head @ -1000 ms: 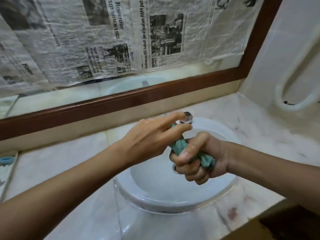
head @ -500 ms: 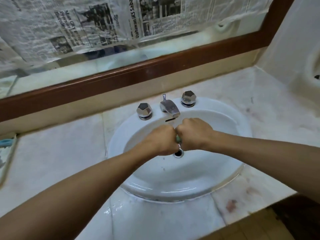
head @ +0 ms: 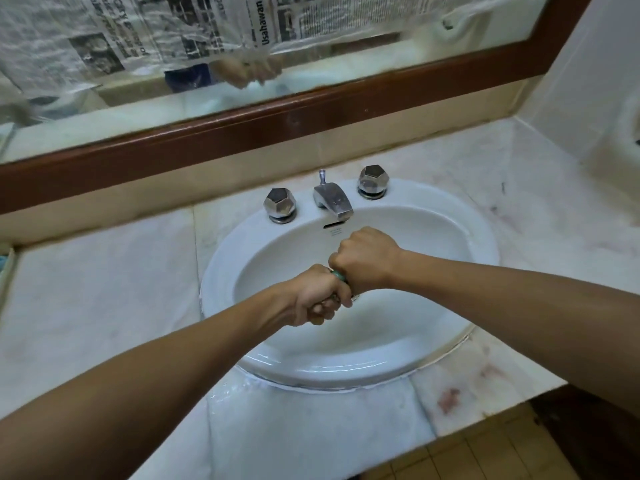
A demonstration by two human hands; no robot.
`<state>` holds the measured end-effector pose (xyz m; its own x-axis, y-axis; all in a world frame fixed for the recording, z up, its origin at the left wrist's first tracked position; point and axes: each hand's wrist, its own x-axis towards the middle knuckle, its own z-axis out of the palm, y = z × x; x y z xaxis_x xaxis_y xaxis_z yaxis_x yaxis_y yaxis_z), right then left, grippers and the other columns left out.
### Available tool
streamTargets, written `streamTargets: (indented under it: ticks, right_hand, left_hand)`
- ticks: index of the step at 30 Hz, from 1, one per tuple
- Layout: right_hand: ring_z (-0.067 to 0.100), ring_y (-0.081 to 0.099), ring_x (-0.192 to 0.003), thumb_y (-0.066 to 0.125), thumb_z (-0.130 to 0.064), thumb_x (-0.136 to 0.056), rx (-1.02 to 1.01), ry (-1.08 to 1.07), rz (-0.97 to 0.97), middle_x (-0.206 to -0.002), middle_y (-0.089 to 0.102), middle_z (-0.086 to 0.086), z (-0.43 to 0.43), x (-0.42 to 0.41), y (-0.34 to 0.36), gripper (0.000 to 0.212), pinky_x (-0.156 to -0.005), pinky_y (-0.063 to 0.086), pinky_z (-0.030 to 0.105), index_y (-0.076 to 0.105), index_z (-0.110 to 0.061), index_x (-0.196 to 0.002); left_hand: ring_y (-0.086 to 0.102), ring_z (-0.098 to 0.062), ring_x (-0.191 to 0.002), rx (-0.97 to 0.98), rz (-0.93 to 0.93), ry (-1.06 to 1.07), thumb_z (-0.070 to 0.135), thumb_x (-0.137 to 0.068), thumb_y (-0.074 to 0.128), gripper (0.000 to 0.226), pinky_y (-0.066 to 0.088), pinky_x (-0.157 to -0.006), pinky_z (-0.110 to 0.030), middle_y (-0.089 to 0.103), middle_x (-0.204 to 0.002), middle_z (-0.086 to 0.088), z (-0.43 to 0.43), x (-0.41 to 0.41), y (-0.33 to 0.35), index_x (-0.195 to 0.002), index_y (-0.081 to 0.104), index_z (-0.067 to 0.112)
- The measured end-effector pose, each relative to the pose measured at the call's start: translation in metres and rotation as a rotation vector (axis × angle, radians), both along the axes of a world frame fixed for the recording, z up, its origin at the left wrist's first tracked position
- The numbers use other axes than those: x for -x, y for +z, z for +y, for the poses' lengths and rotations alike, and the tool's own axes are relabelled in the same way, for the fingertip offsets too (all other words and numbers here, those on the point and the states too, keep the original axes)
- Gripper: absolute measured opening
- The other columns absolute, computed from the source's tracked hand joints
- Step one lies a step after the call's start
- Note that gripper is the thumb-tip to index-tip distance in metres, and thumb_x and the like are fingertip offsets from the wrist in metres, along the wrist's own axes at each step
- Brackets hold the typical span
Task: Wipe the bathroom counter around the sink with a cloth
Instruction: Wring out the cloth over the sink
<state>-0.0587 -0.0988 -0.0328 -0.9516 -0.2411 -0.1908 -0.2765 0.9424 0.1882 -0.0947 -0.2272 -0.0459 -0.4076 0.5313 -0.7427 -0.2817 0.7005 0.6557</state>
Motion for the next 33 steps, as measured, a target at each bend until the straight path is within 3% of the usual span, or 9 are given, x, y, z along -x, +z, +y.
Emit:
streamTargets:
  ticks: [3,7,10,13,18,23,26,30,33]
  right_hand:
    - [0.028,0.042,-0.062,0.063,-0.031,-0.074,0.006,-0.053,-0.001,-0.082,0.065,0.007,0.000,0.000,-0.001,0.019,-0.059,0.036,0.028,0.066,-0.016,-0.087]
    - [0.027,0.049,-0.064,0.062,-0.020,-0.071,0.111,-0.232,-0.049,-0.067,0.050,0.002,-0.009,-0.012,-0.008,0.008,-0.057,0.037,0.028,0.060,-0.017,-0.078]
    - [0.026,0.056,-0.072,0.062,-0.022,-0.071,0.336,-0.415,-0.159,-0.070,0.048,0.001,-0.030,-0.027,-0.011,0.009,-0.055,0.035,0.027,0.053,-0.023,-0.073]
    - [0.023,0.055,-0.080,0.074,-0.034,-0.068,0.533,-0.475,-0.326,-0.084,0.055,-0.001,-0.061,-0.043,-0.010,0.030,-0.058,0.039,0.029,0.049,-0.027,-0.084]
    - [0.016,0.053,-0.065,0.085,-0.044,-0.060,0.921,-0.655,-0.376,-0.082,0.059,0.001,-0.118,-0.068,-0.013,0.052,-0.054,0.040,0.027,0.042,-0.025,-0.084]
    - [0.005,0.044,-0.070,0.088,-0.037,-0.058,1.065,-0.710,-0.223,-0.087,0.045,-0.004,-0.195,-0.077,-0.024,0.050,-0.054,0.030,0.016,0.043,-0.025,-0.075]
    - [0.006,0.046,-0.082,0.084,-0.042,-0.060,0.997,-0.707,-0.118,-0.087,0.046,-0.010,-0.241,-0.077,-0.029,0.048,-0.066,0.034,0.017,0.040,-0.029,-0.074]
    - [0.016,0.045,-0.106,0.070,-0.038,-0.077,0.838,-0.627,-0.114,-0.097,0.043,-0.009,-0.294,-0.079,-0.036,0.032,-0.079,0.037,0.027,0.041,-0.029,-0.087]
    - [0.011,0.050,-0.091,0.079,-0.025,-0.071,0.960,-0.598,-0.233,-0.094,0.043,-0.007,-0.318,-0.075,-0.040,0.036,-0.066,0.037,0.017,0.046,-0.025,-0.086]
  left_hand:
    - [0.029,-0.015,-0.038,0.024,0.199,-0.072,0.001,-0.075,0.060,0.038,0.022,-0.044,-0.020,0.037,-0.047,-0.005,0.003,0.002,0.000,-0.041,0.051,0.015]
    - [0.056,-0.027,-0.068,0.210,0.878,-0.344,0.019,-0.079,0.060,0.011,0.038,-0.053,-0.028,0.053,-0.069,-0.004,-0.007,-0.003,-0.002,-0.072,0.053,0.013]
    - [0.060,-0.030,-0.081,0.128,1.090,-0.403,0.022,-0.082,0.056,0.006,0.039,-0.059,-0.032,0.061,-0.085,-0.007,-0.041,-0.014,-0.014,-0.085,0.054,0.017]
    - [0.057,-0.022,-0.094,0.075,0.961,-0.298,0.029,-0.080,0.062,0.025,0.048,-0.075,-0.035,0.058,-0.100,0.002,-0.088,-0.026,-0.032,-0.103,0.055,0.025]
    - [0.033,-0.007,-0.119,0.005,0.895,0.034,0.042,-0.073,0.061,0.065,0.032,-0.098,-0.029,0.036,-0.132,0.021,-0.180,-0.065,-0.045,-0.131,0.032,0.052]
    - [0.056,0.003,-0.106,-0.260,0.516,0.680,0.055,-0.055,0.061,0.079,0.046,-0.085,-0.013,0.052,-0.127,0.018,-0.227,-0.092,-0.039,-0.131,0.045,0.036]
    - [0.069,-0.013,-0.101,-0.425,0.191,0.923,0.053,-0.053,0.071,0.084,0.055,-0.090,-0.036,0.070,-0.111,0.006,-0.247,-0.096,-0.037,-0.129,0.051,0.026]
    - [0.069,-0.002,-0.086,-0.395,0.203,1.023,0.038,-0.059,0.080,0.072,0.056,-0.073,-0.025,0.068,-0.102,0.003,-0.275,-0.097,-0.033,-0.122,0.048,0.026]
    - [0.068,-0.004,-0.086,-0.409,0.218,1.087,0.020,-0.074,0.082,0.055,0.054,-0.070,-0.022,0.064,-0.109,-0.002,-0.302,-0.096,-0.039,-0.119,0.050,0.029]
